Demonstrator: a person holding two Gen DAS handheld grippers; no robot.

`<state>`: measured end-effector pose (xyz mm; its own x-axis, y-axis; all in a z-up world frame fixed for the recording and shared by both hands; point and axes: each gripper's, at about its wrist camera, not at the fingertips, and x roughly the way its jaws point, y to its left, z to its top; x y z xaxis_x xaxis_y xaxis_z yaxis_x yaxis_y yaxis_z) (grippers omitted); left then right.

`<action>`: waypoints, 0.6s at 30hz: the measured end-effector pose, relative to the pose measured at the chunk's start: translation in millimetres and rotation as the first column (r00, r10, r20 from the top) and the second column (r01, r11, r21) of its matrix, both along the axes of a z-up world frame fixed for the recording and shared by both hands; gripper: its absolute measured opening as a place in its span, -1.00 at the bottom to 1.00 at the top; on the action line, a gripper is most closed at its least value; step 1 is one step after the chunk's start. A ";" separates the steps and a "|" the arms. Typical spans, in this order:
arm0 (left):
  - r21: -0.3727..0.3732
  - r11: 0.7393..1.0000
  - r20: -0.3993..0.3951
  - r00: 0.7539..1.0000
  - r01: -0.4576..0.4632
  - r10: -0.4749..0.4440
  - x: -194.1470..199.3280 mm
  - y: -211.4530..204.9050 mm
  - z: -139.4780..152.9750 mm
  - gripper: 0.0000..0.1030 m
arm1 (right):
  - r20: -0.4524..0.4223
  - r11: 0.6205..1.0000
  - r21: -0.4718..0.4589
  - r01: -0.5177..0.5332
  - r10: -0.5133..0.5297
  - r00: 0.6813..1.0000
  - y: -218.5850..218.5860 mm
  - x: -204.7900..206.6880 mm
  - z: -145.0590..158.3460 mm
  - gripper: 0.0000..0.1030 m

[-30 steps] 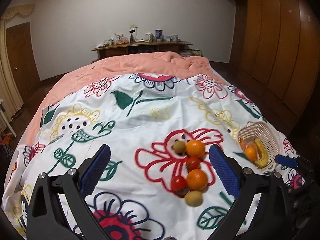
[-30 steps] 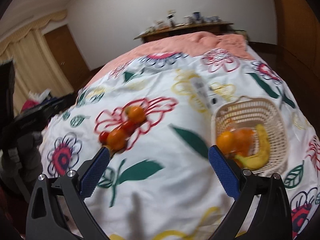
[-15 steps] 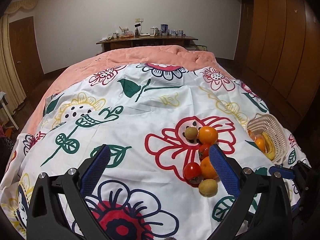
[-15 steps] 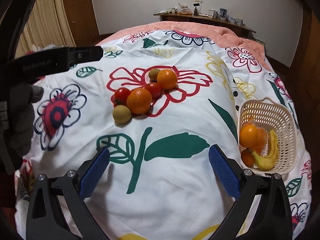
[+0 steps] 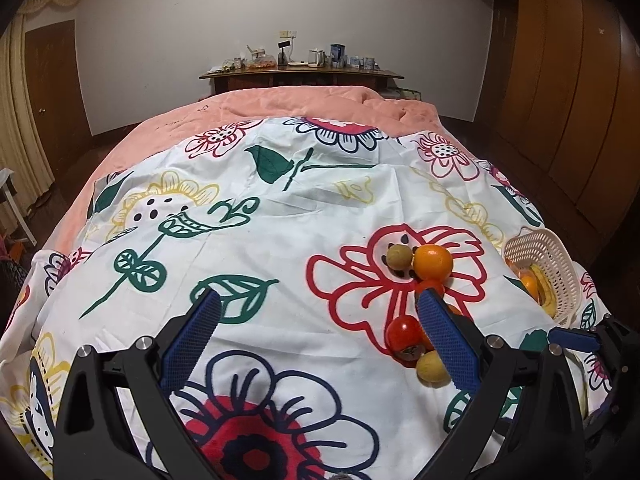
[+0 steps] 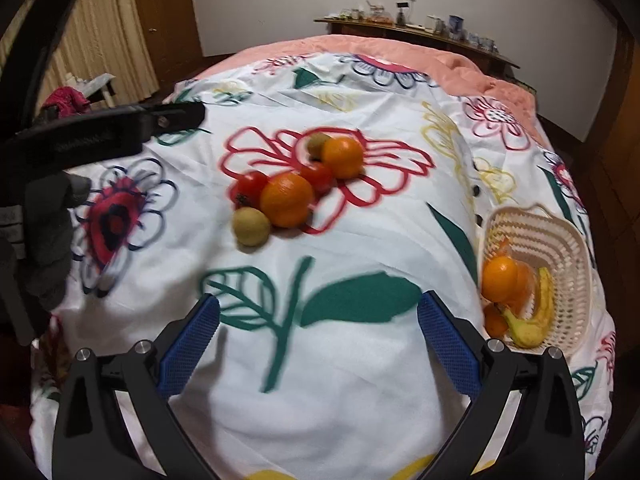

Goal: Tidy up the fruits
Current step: 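Lower the right tool onto a large orange and close it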

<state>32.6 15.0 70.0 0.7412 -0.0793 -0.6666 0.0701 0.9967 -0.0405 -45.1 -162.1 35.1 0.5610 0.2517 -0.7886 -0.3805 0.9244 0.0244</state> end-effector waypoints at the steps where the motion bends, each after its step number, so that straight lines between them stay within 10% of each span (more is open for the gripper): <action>1: -0.004 1.000 0.000 1.000 -0.004 0.004 -0.2 2.4 0.0 0.94 | 0.004 1.000 0.007 -0.009 0.009 1.000 2.9 -0.4 2.9 0.91; 18: -0.057 0.998 0.015 1.000 -0.021 0.022 -5.8 28.8 -2.4 0.94 | -0.169 0.978 0.207 0.026 0.010 0.986 21.9 59.5 8.2 0.18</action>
